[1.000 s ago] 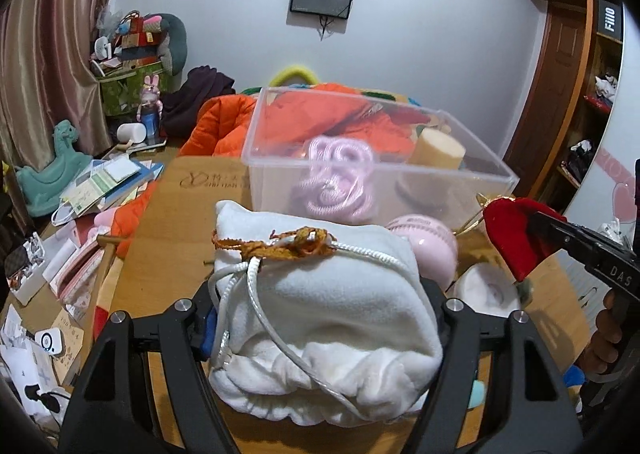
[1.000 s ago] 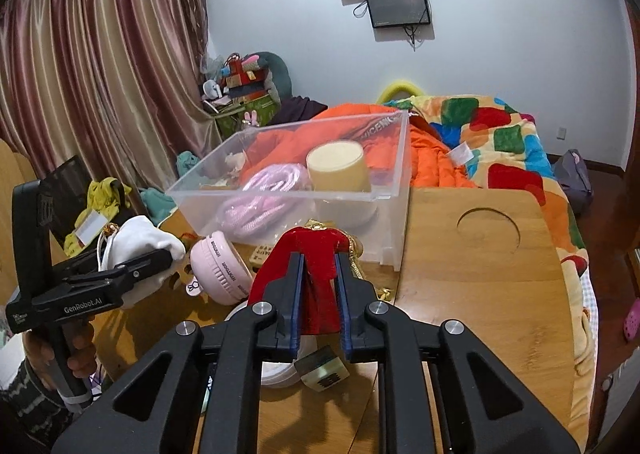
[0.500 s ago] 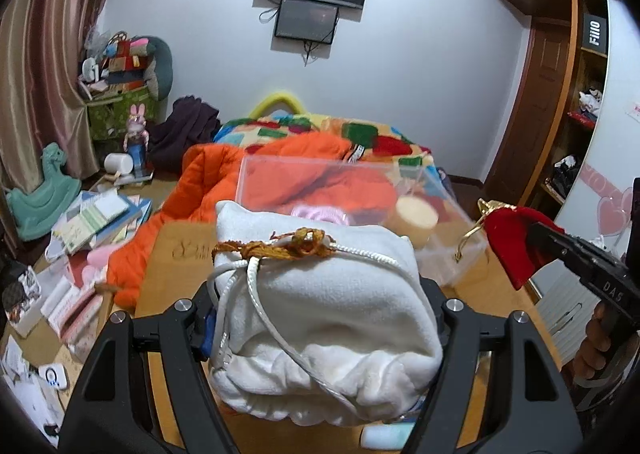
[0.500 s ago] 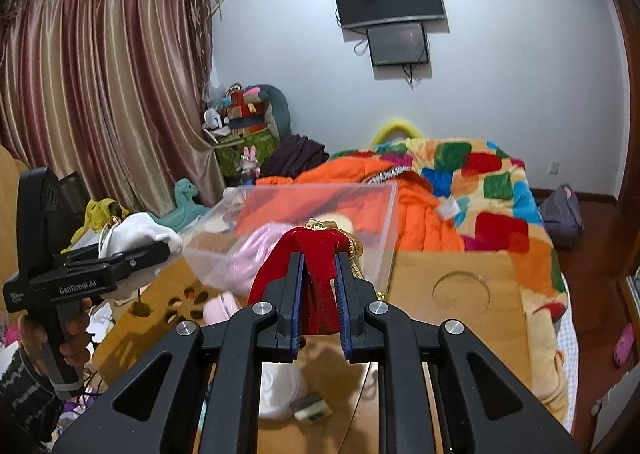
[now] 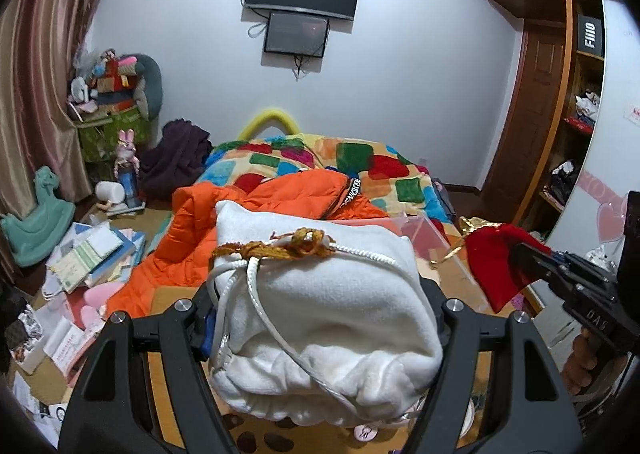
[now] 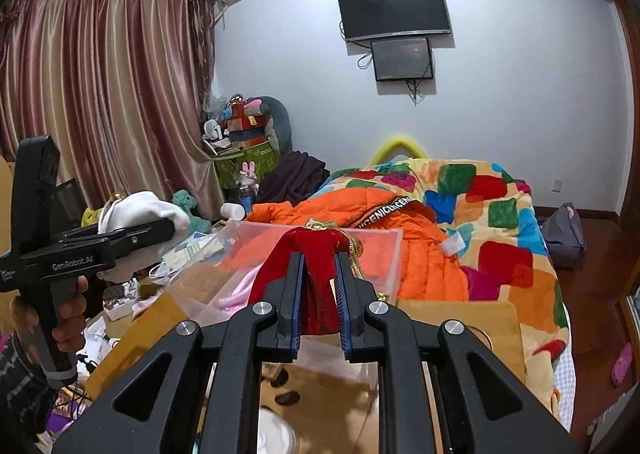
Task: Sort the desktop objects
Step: 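Carry both pouches into the clear box and open both tools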
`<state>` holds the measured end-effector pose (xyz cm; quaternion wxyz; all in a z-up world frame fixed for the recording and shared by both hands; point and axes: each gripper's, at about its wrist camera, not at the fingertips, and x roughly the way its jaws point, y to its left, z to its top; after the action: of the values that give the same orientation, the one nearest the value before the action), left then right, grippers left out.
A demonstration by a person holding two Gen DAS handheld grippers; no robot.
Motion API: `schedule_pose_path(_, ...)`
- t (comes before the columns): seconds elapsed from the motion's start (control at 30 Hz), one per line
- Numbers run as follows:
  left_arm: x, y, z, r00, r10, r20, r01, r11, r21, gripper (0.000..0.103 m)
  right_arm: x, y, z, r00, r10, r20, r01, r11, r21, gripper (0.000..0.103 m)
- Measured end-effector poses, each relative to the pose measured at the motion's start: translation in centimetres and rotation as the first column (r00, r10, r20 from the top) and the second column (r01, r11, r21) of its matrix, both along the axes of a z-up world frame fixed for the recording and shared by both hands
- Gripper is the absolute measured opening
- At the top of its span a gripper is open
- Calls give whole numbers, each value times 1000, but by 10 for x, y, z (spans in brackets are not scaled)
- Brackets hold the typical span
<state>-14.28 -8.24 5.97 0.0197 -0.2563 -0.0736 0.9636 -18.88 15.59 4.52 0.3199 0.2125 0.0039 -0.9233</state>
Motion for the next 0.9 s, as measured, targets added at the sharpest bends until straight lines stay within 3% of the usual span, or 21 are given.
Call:
schedule_pose_path(0.23, -28, 0, -7, 1000, -16, 20, 16, 1000, -1, 72, -21, -24, -6, 999, 34, 9, -35, 999, 24, 13)
schedule_pose_path(0.6, -69, 0, -49, 993, -26, 115, 25, 1000, 9, 72, -49, -51, -29, 996, 76, 52, -80, 993, 89, 13)
schedule_pose_path(0.9, -82, 2, -71, 988, -11, 151, 18, 999, -43, 73, -61, -66, -51, 990, 111, 91, -123, 983, 137, 13)
